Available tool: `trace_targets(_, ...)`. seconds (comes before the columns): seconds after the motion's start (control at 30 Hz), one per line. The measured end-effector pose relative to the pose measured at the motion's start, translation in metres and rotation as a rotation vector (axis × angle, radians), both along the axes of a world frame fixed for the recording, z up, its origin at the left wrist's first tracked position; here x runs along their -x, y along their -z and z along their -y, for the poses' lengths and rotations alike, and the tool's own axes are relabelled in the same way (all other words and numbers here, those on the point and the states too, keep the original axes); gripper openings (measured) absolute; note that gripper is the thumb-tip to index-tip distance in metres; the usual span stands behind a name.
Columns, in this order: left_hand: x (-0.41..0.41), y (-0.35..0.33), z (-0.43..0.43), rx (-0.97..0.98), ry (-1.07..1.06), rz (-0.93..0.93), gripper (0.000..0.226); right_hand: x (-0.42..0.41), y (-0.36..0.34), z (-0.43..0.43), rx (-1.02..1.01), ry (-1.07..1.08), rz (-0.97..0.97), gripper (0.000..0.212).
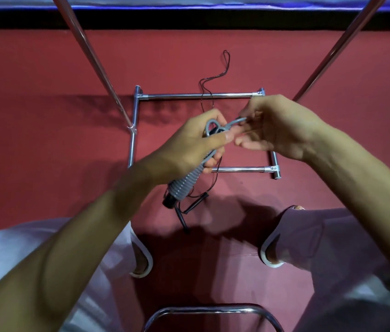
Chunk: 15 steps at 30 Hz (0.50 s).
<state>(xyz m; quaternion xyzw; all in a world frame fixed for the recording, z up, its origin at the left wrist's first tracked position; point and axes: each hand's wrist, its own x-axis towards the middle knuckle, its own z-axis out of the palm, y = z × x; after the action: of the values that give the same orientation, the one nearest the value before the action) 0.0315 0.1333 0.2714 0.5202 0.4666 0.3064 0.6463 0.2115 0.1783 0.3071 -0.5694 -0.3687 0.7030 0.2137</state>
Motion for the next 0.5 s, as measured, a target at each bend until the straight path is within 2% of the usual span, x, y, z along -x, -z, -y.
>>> trace_targets(0.07,0.002,-0.005,0.002,0.192,0.066,0.183,0.009,-0.004,-0.001,0.002,-0.264,-0.126,0.110,0.016)
trace_targets(0.13,0.009,-0.009,0.002,0.309,0.132,0.348,0.008,-0.007,-0.002,0.006,-0.489,-0.292,0.113,0.031)
trace_targets(0.2,0.014,-0.012,0.001,0.385,0.177,0.446,0.012,-0.008,-0.003,0.011,-0.570,-0.452,0.073,0.034)
trace_targets(0.3,0.015,-0.016,0.000,0.460,0.239,0.505,0.032,-0.007,-0.001,0.014,-0.507,-0.449,-0.033,0.044)
trace_targets(0.4,0.011,-0.017,-0.002,0.394,0.252,0.434,0.051,-0.009,-0.001,0.013,-0.345,-0.356,-0.113,0.048)
trace_targets(0.5,0.009,-0.015,-0.003,0.238,0.227,0.252,0.043,-0.007,-0.003,0.016,-0.255,-0.263,-0.121,0.049)
